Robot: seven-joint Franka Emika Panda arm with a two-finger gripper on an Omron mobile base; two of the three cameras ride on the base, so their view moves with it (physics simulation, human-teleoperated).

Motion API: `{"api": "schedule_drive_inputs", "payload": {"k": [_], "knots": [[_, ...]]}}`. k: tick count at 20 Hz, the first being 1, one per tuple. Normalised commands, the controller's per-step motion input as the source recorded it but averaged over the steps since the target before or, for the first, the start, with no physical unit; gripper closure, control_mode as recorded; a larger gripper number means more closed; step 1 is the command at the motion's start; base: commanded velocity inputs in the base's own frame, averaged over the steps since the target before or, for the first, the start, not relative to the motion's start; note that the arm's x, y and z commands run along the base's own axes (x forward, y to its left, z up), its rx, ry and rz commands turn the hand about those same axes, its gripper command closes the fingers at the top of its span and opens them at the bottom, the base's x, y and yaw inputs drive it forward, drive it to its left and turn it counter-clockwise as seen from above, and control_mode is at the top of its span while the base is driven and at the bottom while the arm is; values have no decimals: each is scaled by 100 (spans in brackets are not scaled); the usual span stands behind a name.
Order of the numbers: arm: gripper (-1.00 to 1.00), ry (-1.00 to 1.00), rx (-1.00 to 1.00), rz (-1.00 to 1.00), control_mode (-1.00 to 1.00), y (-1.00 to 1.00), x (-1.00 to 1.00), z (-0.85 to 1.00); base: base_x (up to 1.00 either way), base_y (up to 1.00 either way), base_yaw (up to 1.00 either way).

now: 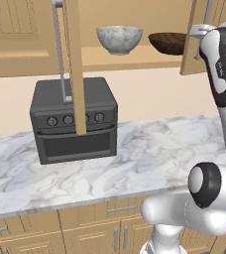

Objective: Move the bowls from the cabinet to the plates on the dining table.

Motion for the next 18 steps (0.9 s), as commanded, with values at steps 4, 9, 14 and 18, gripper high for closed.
{"api": "schedule_drive_inputs", "payload": {"k": [4,9,14,18], "knots": [[100,3,3,7,-100,-44,-35,-14,0,0,0],[100,0,1,10,-100,-40,-32,-13,0,0,0],[100,0,1,9,-100,-45,-32,-13,0,0,0],[100,-1,1,8,-100,-48,-30,-9,0,0,0]]}}
